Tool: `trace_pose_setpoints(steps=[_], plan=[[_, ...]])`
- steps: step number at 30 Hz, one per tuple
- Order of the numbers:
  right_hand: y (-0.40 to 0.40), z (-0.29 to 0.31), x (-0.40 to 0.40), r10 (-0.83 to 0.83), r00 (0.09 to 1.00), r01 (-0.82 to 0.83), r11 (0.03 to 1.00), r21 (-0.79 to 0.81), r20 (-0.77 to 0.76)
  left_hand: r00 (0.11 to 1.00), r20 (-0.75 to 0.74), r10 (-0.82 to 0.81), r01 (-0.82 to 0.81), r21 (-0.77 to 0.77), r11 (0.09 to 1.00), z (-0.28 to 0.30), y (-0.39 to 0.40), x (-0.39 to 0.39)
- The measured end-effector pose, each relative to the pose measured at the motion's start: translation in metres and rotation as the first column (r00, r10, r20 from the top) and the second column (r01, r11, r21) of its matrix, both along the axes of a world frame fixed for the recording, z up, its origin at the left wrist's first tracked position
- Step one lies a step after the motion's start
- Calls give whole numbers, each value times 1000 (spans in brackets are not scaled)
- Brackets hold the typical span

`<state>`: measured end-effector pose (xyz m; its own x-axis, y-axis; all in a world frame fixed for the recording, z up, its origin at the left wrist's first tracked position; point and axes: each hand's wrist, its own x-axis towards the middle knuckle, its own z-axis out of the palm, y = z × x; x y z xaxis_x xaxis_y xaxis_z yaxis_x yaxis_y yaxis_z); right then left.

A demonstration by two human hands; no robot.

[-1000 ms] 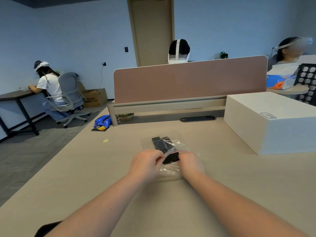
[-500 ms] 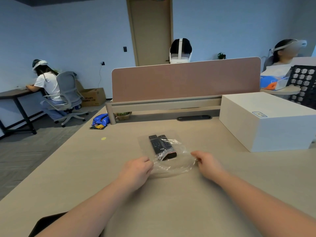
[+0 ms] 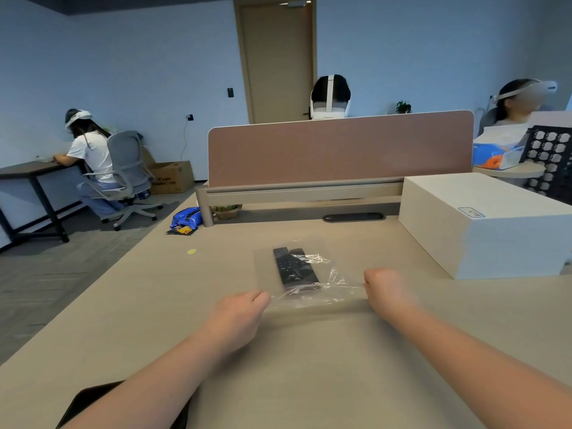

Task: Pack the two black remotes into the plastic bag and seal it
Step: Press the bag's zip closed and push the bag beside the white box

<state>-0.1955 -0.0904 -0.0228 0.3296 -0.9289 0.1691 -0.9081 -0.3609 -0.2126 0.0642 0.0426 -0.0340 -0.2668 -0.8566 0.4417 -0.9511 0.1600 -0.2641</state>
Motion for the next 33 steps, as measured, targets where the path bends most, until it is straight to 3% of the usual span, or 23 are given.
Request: trace_pose_setpoints(steps=[4,9,13,17,22,26,33], plan=[[12,5,11,127,991,-122,987,-101,45,986,-151,-65,57,-51,997,-4,2,0],[43,25,37,351,902,-353,935,-41,250,978,-187,-93,71,-121,990,-4,3,-3],[59,28,61,592,798,-591,805,-40,114,979,-179,-101,83,-107,991,-3,4,-3],[60,22,79,622,781,-612,781,-124,55,970,-220,-102,92,-52,994,-8,4,-1],[59,12,88,605,796,-563,755,-337,24,959,-238,-153,124,-132,984,-3,1,1],[59,12,91,595,803,-542,754,-369,35,962,-235,-137,89,-203,975,-1,0,2],[59,7,94,571,810,-494,786,-373,132,945,-293,-146,91,-194,977,-4,1,0]])
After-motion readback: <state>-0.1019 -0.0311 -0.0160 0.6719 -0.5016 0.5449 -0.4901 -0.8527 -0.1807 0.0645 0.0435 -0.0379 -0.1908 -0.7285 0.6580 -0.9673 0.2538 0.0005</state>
